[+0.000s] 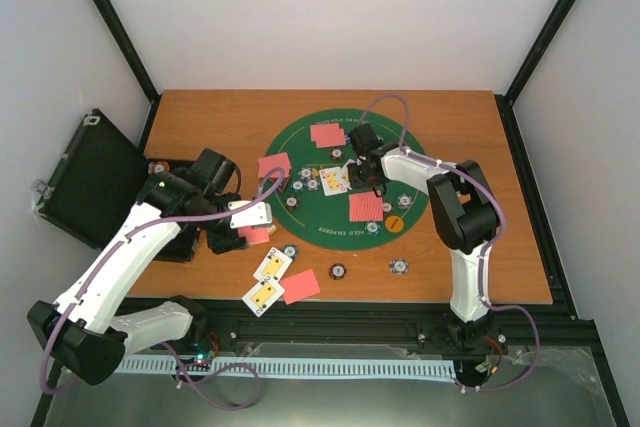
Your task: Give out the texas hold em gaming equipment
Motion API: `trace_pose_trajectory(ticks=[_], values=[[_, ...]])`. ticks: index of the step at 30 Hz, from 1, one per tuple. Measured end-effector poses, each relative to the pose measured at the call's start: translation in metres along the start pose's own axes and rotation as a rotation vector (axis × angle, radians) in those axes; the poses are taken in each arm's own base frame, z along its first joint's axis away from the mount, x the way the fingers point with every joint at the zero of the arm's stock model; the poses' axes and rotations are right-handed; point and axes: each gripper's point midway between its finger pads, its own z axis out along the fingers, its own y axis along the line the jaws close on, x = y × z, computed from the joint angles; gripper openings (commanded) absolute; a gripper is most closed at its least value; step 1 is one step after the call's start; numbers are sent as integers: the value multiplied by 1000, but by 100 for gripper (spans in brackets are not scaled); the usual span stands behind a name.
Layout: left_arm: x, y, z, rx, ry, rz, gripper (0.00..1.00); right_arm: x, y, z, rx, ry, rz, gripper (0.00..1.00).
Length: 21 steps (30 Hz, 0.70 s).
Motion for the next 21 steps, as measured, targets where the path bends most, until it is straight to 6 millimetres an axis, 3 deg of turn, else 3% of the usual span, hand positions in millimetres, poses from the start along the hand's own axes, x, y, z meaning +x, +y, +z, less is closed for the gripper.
trace_pose_trajectory(ticks=[4,15,21], values=[[1,0,0,-3,4,0,17,7,-1,13,11,31,-12,15],[2,1,-1,-10,5,1,17,11,0,10,-22,7,-2,11],[2,1,-1,-10,5,1,17,38,-2,-2,-56,26,24,10]])
